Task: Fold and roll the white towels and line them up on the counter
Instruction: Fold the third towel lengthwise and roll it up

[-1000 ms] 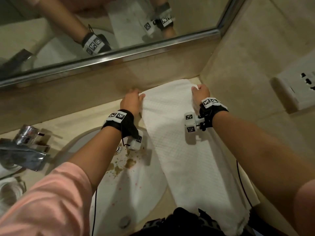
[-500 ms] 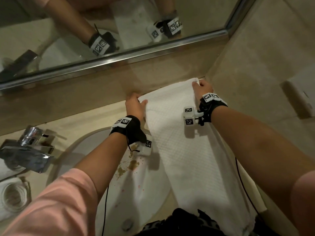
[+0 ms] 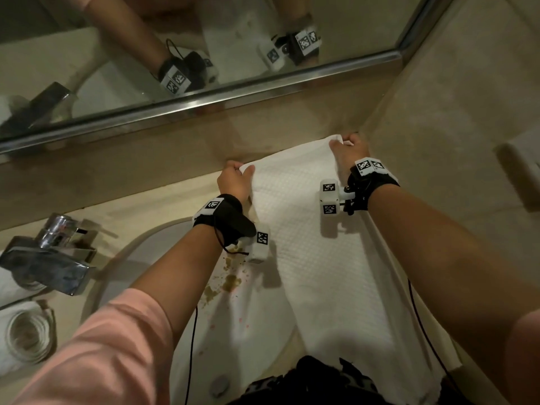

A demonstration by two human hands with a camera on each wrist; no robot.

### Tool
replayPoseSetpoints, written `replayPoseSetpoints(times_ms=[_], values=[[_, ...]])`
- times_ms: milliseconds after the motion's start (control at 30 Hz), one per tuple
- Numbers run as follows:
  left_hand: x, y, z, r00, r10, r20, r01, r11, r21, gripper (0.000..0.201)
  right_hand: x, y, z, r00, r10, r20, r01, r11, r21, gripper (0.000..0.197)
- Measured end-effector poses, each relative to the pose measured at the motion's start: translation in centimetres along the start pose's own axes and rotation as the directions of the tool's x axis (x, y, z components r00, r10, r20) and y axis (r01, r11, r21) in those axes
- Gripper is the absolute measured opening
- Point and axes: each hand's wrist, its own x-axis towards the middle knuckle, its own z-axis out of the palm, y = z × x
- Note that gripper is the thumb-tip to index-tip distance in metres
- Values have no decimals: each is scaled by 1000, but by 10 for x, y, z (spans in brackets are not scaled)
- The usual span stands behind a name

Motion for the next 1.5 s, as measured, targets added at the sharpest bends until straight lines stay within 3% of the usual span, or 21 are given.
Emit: replayPoseSetpoints(times_ms=[267,500,633,767,1000,1133,1367,1500], values=[[-6,1,-2,999,-39,30,43,989,-143,18,-10,-9,-14,985,-3,173,-42,966,257,9],[-12,8,-5,999,-37,39,48,942,-331,15,-19,3,-23,994,-108,-11,103,905,413,15],[-14,16,0,998,-39,-47,21,943,-331,16,-21,7,-22,990,-109,-85,134,911,389,12],[-19,15,6,988,-85,-126,34,932,-361,10,-18,11,-15,993,-55,-106,91,926,368,13],[-24,17,5,978,-117,-173,33,904,-426,12,-12,21,-14,998,33,-47,-5,867,498,19],[-22,15,4,976,-142,-164,53,889,-456,17,-8,20,-14,999,44,-18,-28,855,518,15],[-19,17,7,966,-213,-145,113,856,-505,24,5,-2,-14,998,51,-47,-23,887,461,31],[-18,23,6,954,-290,-80,191,789,-584,25,6,-8,-14,993,89,76,-116,844,524,31]])
